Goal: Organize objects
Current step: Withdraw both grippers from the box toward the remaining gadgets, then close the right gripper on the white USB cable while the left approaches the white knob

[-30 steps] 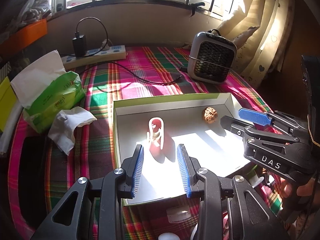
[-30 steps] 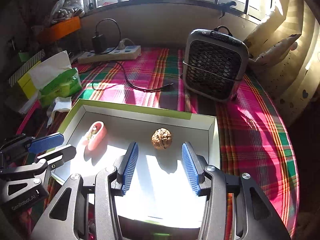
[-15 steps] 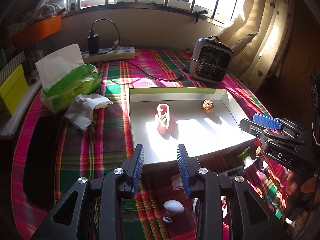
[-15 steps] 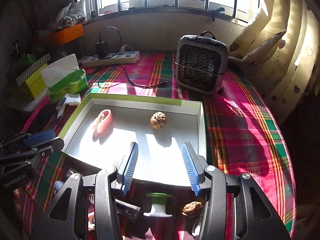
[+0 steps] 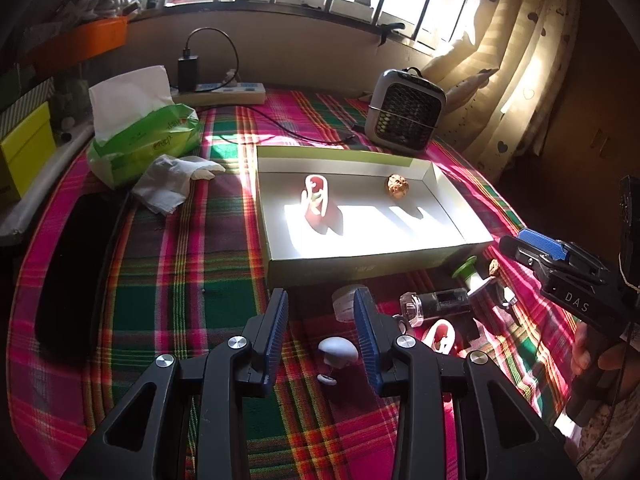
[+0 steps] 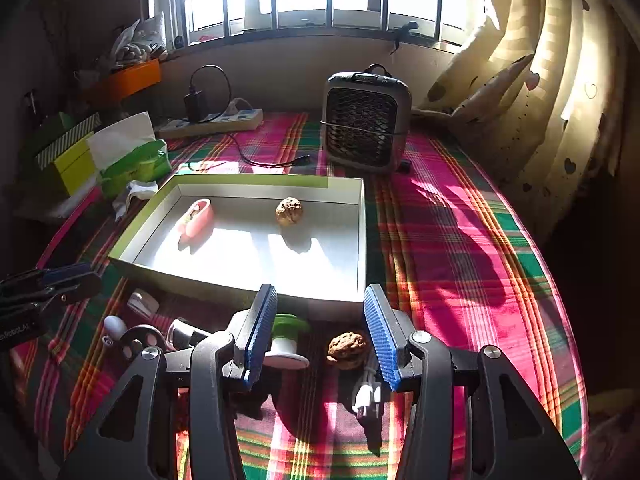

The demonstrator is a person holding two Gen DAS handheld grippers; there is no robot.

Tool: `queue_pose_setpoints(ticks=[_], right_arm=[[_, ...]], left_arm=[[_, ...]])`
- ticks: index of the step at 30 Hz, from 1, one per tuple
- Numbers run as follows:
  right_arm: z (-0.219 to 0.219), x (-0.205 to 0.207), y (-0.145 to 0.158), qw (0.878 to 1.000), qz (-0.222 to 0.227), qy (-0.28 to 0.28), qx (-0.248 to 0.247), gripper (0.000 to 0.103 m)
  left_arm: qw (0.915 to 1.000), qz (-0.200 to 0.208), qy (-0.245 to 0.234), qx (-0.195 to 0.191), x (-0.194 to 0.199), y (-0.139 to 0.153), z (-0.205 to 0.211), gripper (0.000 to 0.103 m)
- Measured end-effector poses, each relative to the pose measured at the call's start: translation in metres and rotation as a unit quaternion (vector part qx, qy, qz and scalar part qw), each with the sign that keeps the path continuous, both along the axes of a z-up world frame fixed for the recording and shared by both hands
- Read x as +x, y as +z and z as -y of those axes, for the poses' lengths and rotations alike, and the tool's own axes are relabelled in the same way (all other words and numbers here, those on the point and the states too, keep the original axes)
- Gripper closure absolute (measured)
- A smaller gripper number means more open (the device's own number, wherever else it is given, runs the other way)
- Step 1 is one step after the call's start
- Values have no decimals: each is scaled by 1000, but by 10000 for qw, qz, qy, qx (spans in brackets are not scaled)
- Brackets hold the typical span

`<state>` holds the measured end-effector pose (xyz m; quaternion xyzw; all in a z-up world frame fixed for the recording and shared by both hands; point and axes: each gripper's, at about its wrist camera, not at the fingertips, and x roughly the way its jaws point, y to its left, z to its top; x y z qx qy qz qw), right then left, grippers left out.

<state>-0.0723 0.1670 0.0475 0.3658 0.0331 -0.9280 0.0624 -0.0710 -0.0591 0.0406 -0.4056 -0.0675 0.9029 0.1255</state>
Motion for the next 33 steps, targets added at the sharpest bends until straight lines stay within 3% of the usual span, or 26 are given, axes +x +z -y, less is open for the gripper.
queue_pose_setpoints(ticks=[12,33], right_arm=[[-24,25,-15,9997,54,-250,-1,56],[-36,25,-47,9981,474,-384,-80,55]], left_arm=[[9999,69,-62,137,15,-11,2,71],[9993,207,-230,187,20,-23,-4,69]])
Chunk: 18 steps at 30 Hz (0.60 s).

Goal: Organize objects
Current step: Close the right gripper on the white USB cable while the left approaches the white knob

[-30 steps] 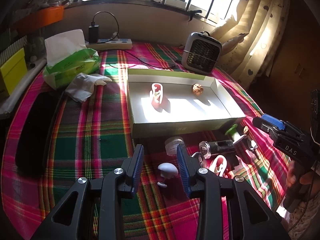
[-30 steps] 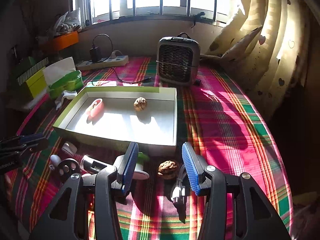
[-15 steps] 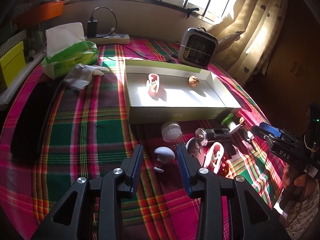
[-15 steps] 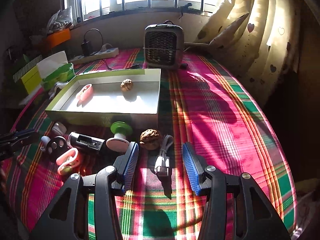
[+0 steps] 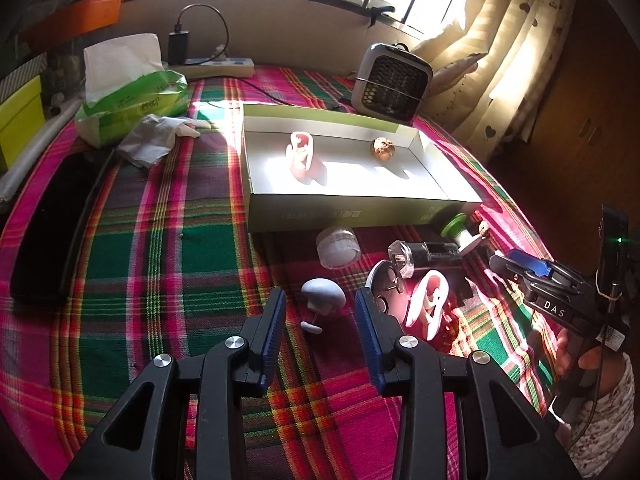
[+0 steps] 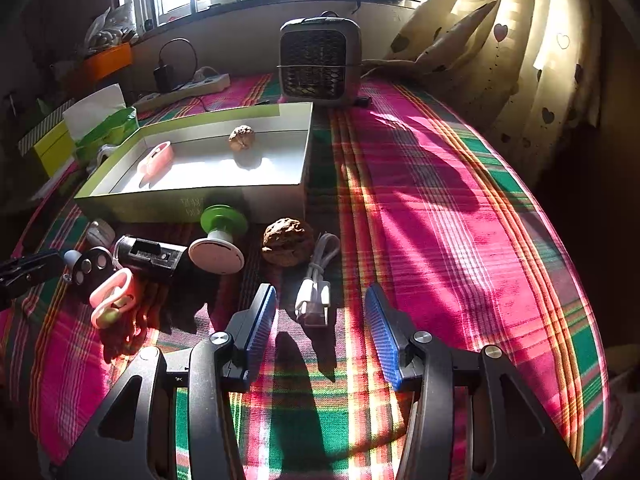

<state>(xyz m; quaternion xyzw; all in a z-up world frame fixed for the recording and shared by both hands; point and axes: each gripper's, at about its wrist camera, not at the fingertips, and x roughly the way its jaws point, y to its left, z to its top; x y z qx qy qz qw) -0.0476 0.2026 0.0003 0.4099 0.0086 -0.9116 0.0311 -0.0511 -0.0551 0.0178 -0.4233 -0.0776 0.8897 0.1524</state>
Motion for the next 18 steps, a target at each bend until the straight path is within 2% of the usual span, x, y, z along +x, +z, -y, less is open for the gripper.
queue_pose_setpoints(ticks=[18], right_arm=[[1,-12,-4,9998,198,53,85,55]], left_arm=[[9998,144,-58,-157,-8,-10,-9,69]])
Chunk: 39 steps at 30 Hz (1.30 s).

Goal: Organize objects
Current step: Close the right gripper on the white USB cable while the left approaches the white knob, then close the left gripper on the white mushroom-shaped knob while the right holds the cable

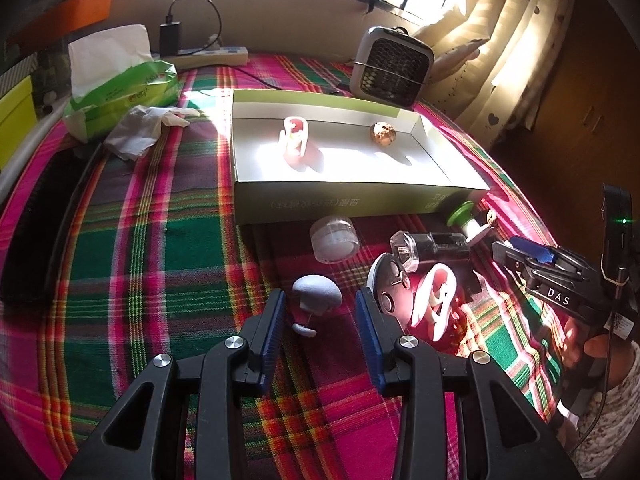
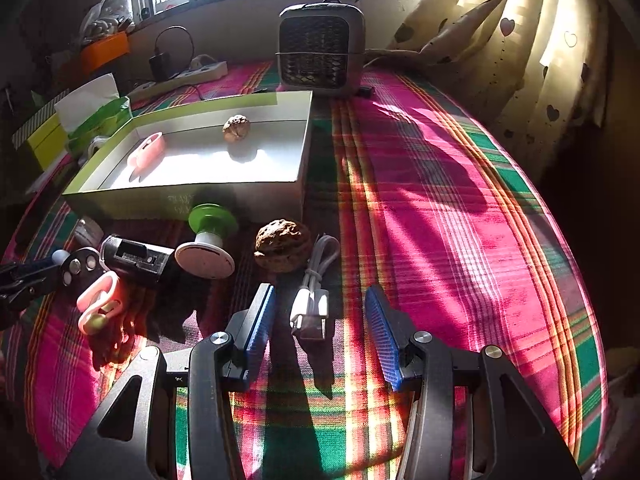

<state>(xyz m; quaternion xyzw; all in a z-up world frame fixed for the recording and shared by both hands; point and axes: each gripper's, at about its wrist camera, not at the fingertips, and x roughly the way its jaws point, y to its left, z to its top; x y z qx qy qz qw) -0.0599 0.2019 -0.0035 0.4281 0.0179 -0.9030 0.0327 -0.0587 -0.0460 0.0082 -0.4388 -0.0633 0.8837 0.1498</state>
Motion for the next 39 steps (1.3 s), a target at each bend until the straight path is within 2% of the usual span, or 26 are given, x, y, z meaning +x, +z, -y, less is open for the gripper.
queue_pose_setpoints(ticks=[7,10,16,25,39], right_arm=[[0,-1,0,10000,0,-7,-10,56],[0,-1,0,10000,-14,11,-25,64],[0,-1,0,10000,-23,30,-51,70],[0,-1,0,9999,-28,47,-88,82],[-1,0,1,9999,-40,32,-124,83]], left_arm=[[10000,-12,66,-7,-4,-1,1,69],[10000,-17,88,5,-4,-1,1,69],[9999,-13,118,59,-5,-2,3,70],[9998,-1,206,17,-6,-3,5,80],[9998,-10,223,7,-5,-2,5,81]])
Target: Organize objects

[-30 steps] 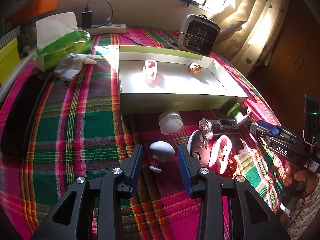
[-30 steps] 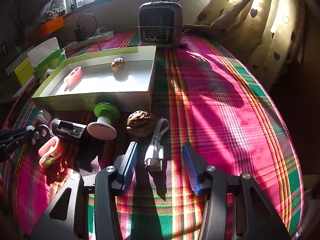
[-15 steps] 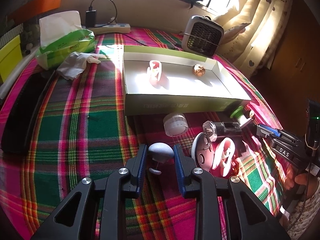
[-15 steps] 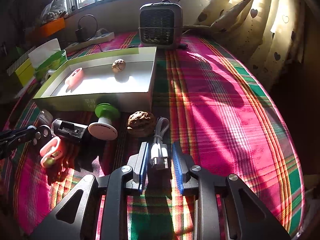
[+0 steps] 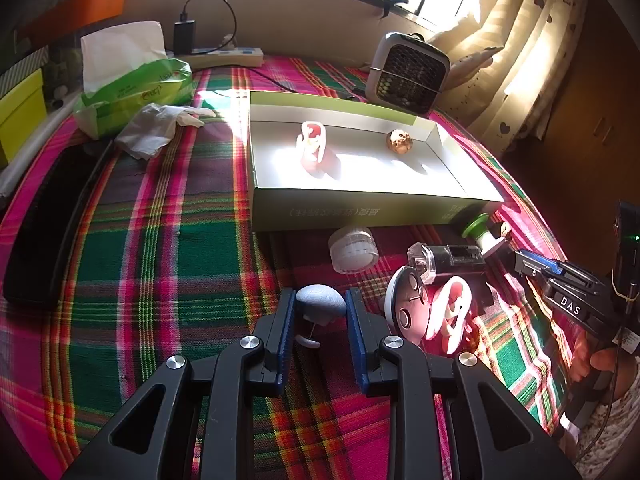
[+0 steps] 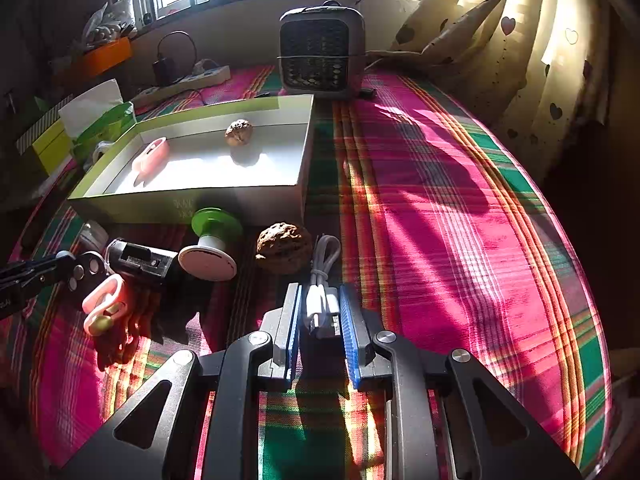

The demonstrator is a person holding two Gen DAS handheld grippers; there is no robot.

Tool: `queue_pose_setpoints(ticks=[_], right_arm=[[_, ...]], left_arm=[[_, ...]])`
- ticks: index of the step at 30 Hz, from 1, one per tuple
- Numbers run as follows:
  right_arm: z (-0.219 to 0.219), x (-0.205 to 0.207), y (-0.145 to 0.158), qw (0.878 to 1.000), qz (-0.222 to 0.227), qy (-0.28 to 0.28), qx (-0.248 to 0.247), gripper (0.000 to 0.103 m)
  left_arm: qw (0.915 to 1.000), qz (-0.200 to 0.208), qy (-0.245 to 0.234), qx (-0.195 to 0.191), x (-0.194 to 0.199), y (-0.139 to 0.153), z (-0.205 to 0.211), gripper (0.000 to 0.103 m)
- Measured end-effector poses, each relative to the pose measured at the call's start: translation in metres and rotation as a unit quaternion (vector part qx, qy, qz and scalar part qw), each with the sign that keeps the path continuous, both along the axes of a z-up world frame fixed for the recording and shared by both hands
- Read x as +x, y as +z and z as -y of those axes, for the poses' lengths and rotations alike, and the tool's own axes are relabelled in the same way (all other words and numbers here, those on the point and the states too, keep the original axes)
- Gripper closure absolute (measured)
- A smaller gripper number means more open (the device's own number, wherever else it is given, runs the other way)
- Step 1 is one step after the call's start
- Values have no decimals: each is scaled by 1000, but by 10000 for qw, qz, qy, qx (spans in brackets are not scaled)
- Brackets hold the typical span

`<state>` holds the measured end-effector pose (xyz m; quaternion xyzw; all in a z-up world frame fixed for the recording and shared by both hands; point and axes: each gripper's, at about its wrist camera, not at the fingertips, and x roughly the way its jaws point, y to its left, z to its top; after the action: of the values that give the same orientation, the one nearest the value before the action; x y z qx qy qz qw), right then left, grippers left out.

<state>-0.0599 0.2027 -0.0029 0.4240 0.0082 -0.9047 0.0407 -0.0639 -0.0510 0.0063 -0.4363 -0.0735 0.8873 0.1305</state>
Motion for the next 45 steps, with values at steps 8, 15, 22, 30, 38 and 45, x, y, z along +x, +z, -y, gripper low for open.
queue_pose_setpoints(ticks=[8,15,22,30,38,45], right_arm=[[-1,1,1,10000,-26,-11,14,83],[-2,1,2,10000,-57,-7,-27,83],[-4,4,7,9999,-119,-9,-70,83],[-6,5,17,9996,-250,0,-124,83],[-9,4,28,9991,-370,19,-190,83],[-2,-5,43,9984,-494,175,-217,83]], left_arm=[[10000,-1,4,4,0,0,0,81],[10000,-45,33,0,2,4,1,81],[9999,-130,50,1,3,11,1,81],[9998,-207,44,65,2,22,-2,81],[9995,-292,9,76,-3,31,-6,81],[9993,-369,-38,80,-15,39,-12,81]])
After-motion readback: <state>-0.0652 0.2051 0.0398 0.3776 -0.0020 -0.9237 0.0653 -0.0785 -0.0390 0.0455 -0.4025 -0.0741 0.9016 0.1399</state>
